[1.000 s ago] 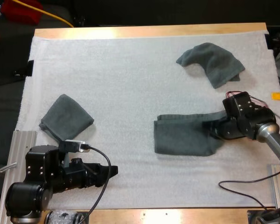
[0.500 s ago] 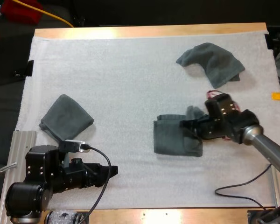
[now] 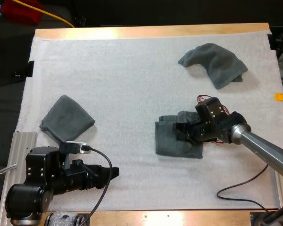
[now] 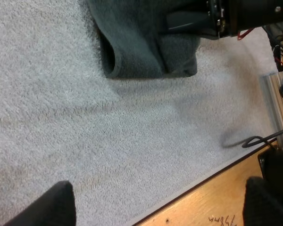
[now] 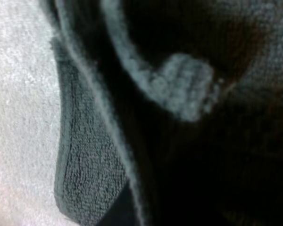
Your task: Pick towel from pile, fold and stack
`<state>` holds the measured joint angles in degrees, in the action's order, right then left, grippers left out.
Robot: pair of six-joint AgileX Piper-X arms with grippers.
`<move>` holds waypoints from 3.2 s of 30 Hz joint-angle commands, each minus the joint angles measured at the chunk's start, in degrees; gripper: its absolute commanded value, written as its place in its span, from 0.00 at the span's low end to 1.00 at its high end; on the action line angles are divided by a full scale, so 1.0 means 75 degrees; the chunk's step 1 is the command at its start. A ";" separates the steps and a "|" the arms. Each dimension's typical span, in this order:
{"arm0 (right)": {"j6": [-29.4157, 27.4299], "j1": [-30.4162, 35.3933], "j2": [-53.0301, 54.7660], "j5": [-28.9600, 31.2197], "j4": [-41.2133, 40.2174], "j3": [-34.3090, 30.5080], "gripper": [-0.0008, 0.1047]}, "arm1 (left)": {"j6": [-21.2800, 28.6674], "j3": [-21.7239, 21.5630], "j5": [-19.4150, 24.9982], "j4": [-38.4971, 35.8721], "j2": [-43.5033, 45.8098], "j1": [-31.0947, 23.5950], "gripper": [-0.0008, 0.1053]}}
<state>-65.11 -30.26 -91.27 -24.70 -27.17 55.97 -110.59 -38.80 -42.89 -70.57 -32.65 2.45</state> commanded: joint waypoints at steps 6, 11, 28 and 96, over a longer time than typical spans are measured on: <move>0.0176 -0.0010 -0.0343 -0.0570 0.0394 0.0045 0.02 | 0.0035 -0.0049 -0.0094 -0.0041 0.0067 0.0001 0.67; 0.0197 -0.0010 -0.0575 -0.0494 0.0430 0.0045 0.02 | 0.0035 -0.0049 -0.0094 -0.0041 0.0067 0.0001 0.67; -0.0076 -0.0010 -0.0122 -0.1014 0.0967 0.0045 0.65 | 0.0035 -0.0049 -0.0094 -0.0041 0.0067 0.0001 0.67; -0.1294 -0.1335 0.4863 0.2459 -0.2888 0.0045 0.66 | 0.0326 -0.0049 -0.0094 0.0922 -0.0179 0.0453 0.68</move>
<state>-74.15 -40.15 -55.48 -6.51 -48.11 55.97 -107.95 -38.80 -43.17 -64.49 -33.68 5.68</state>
